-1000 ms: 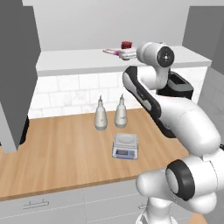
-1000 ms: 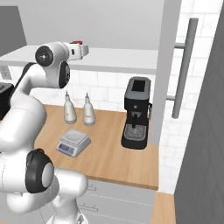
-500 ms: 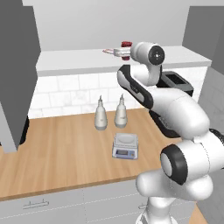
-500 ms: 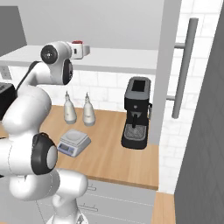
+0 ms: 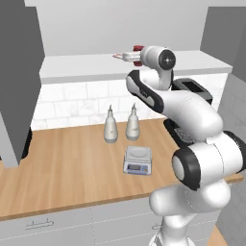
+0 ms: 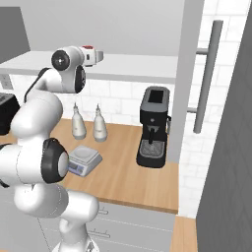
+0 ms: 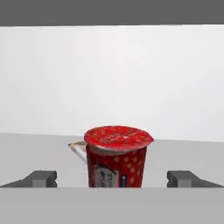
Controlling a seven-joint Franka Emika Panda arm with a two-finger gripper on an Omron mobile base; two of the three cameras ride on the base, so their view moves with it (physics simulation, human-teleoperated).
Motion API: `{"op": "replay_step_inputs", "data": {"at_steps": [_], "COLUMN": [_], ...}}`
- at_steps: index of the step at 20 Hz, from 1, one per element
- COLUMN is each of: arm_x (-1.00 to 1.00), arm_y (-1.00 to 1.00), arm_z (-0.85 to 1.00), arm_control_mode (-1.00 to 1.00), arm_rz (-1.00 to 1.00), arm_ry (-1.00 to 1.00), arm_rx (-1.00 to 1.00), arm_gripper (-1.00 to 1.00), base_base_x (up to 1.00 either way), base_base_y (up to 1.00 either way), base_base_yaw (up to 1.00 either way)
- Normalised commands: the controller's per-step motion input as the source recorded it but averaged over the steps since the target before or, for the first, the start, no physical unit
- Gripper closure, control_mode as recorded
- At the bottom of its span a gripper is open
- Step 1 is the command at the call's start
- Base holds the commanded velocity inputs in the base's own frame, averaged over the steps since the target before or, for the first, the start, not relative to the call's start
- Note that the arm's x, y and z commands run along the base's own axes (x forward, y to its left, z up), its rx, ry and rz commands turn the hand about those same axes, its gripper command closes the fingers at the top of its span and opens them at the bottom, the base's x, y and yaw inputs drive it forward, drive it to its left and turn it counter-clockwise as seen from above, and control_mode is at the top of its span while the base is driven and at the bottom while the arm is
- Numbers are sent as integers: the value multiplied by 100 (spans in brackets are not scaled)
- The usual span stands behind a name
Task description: Pick the yogurt and place it on the digital scale for weighing, and close the cabinet.
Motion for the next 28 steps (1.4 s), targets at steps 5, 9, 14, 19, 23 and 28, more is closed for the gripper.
{"op": "replay_step_inputs", "data": {"at_steps": [5,9,14,19,23,28], "arm_x": [29,26,5,-16,-85,-100], "arm_y": [0,1,1,0,0,0], "arm_z": [-8,-8,-1,-1,0,0], "arm_control_mode": [-100,-100,-100,-100,-100,-100], "arm_rz": [0,0,0,0,1,5], "arm_ry": [1,0,0,0,-6,-2], "arm_rx": [0,0,0,0,3,3], "arm_gripper": [-100,100,100,100,100,100], "base_base_x": [0,0,0,0,0,0], "base_base_y": [0,0,0,0,0,0], "base_base_yaw": [0,0,0,0,0,0]}}
